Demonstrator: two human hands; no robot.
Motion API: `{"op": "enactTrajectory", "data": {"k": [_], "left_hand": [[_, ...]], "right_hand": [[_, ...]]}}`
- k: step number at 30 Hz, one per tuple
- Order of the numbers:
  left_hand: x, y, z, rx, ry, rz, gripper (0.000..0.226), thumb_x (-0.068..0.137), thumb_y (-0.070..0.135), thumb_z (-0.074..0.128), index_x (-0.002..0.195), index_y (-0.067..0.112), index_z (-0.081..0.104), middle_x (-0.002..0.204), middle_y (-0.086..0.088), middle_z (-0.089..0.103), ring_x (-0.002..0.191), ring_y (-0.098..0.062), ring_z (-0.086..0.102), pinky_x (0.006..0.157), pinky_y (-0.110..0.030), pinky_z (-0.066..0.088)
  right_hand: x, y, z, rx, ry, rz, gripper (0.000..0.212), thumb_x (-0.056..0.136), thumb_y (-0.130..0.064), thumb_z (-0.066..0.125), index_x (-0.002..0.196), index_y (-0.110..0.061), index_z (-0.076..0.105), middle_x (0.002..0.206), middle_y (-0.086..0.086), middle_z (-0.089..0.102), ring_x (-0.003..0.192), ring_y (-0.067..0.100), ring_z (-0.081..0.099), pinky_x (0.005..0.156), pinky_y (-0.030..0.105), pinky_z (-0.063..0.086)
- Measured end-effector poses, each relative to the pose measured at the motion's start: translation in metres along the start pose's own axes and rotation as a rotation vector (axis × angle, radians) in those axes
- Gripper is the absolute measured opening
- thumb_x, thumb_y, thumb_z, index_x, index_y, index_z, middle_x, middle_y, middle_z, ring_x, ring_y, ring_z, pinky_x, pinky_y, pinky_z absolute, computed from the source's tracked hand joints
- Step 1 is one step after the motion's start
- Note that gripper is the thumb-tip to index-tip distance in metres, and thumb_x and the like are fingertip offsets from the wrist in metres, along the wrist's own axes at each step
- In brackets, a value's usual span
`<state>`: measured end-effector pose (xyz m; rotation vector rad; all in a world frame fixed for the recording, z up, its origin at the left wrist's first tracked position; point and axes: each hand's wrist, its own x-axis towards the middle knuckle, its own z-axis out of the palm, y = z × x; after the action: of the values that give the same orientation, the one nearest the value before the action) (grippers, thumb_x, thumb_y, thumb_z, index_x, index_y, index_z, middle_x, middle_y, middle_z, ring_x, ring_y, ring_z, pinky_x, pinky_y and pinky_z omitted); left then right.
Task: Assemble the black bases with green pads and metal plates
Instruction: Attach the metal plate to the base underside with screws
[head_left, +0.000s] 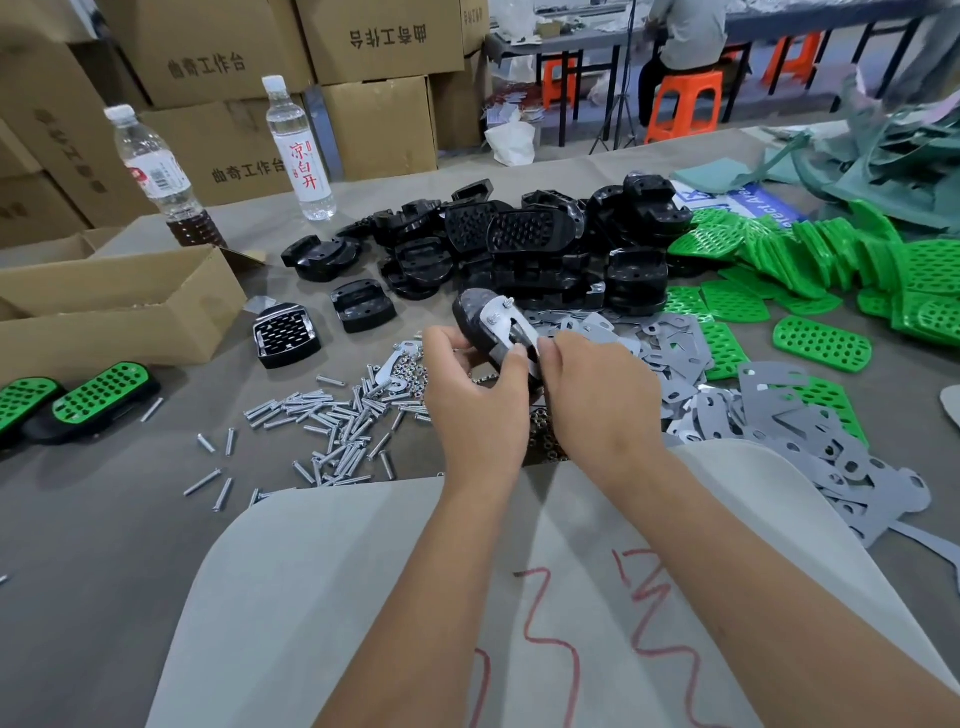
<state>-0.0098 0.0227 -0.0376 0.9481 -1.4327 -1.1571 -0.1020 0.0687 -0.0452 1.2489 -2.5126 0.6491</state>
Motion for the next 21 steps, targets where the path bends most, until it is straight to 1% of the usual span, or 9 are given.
{"op": "enactTrajectory", "data": {"k": [3,5,7,9,11,14,17,19,21], "left_hand": [[-0.005,0.002,0.006,-0.017,0.010,0.063,0.029,0.085,0.006,0.075,0.092,0.015,0.049,0.088,0.000,0.063,0.086,-0.020,0.063,0.087,-0.050,0.052],[-0.009,0.003,0.010,-0.029,0.016,0.083,0.030,0.082,0.007,0.077,0.089,0.016,0.049,0.085,0.005,0.061,0.084,-0.018,0.061,0.085,-0.050,0.054],[-0.010,0.003,0.012,-0.078,0.020,0.048,0.031,0.080,0.014,0.079,0.087,0.017,0.049,0.085,0.001,0.063,0.086,-0.024,0.064,0.084,-0.056,0.055],[-0.006,0.003,0.011,-0.155,0.039,-0.047,0.035,0.078,0.024,0.081,0.087,0.015,0.048,0.093,-0.014,0.064,0.091,-0.039,0.066,0.083,-0.063,0.056],[0.001,0.001,0.006,-0.185,0.078,-0.107,0.038,0.078,0.030,0.081,0.086,0.013,0.047,0.097,-0.024,0.064,0.092,-0.045,0.066,0.083,-0.063,0.057],[0.008,-0.001,-0.003,-0.225,0.044,-0.137,0.029,0.092,0.034,0.071,0.079,0.018,0.050,0.081,-0.016,0.064,0.073,-0.037,0.062,0.069,-0.048,0.054],[0.012,0.001,-0.007,-0.328,-0.036,-0.194,0.033,0.106,0.035,0.055,0.090,0.005,0.057,0.076,-0.012,0.070,0.065,-0.030,0.071,0.060,-0.036,0.060],[0.020,0.003,-0.013,-0.339,-0.014,-0.213,0.035,0.110,0.031,0.047,0.094,0.002,0.060,0.076,-0.015,0.070,0.061,-0.030,0.073,0.053,-0.031,0.059],[0.031,0.003,-0.024,-0.298,0.059,-0.235,0.031,0.109,0.027,0.048,0.095,0.003,0.060,0.080,-0.014,0.068,0.055,-0.024,0.070,0.050,-0.028,0.056]], "right_hand": [[0.003,0.002,0.000,0.047,-0.043,0.116,0.045,0.111,-0.042,0.025,0.084,-0.018,0.052,0.067,0.000,0.046,0.069,0.030,0.045,0.059,0.037,0.027],[0.005,0.003,-0.001,0.071,-0.054,0.162,0.047,0.111,-0.040,0.025,0.083,-0.016,0.055,0.073,0.003,0.052,0.072,0.031,0.045,0.060,0.038,0.028],[0.007,0.005,-0.003,0.097,-0.006,0.164,0.045,0.111,-0.040,0.028,0.079,-0.017,0.050,0.073,0.003,0.050,0.074,0.031,0.046,0.061,0.038,0.029],[0.008,0.009,-0.008,0.200,0.087,0.065,0.041,0.109,-0.044,0.031,0.080,-0.018,0.046,0.073,0.000,0.048,0.074,0.032,0.048,0.062,0.039,0.029],[0.006,0.014,-0.014,0.349,0.090,-0.142,0.038,0.105,-0.050,0.036,0.094,-0.018,0.053,0.089,-0.002,0.053,0.081,0.026,0.053,0.066,0.039,0.037],[0.003,0.013,-0.011,0.453,-0.068,-0.358,0.037,0.098,-0.044,0.056,0.126,-0.021,0.060,0.119,-0.002,0.054,0.103,0.019,0.056,0.083,0.041,0.050],[0.003,0.012,-0.006,0.585,0.026,-0.268,0.020,0.100,-0.024,0.066,0.118,-0.016,0.067,0.104,-0.002,0.067,0.089,0.016,0.062,0.078,0.042,0.052],[0.005,0.015,-0.007,0.845,-0.008,-0.092,0.010,0.104,-0.023,0.060,0.110,-0.018,0.066,0.086,0.001,0.070,0.067,0.019,0.067,0.061,0.041,0.055],[0.007,0.019,-0.007,1.083,-0.102,0.070,0.014,0.107,-0.028,0.055,0.101,-0.021,0.065,0.078,0.006,0.068,0.052,0.022,0.065,0.046,0.036,0.050]]}}
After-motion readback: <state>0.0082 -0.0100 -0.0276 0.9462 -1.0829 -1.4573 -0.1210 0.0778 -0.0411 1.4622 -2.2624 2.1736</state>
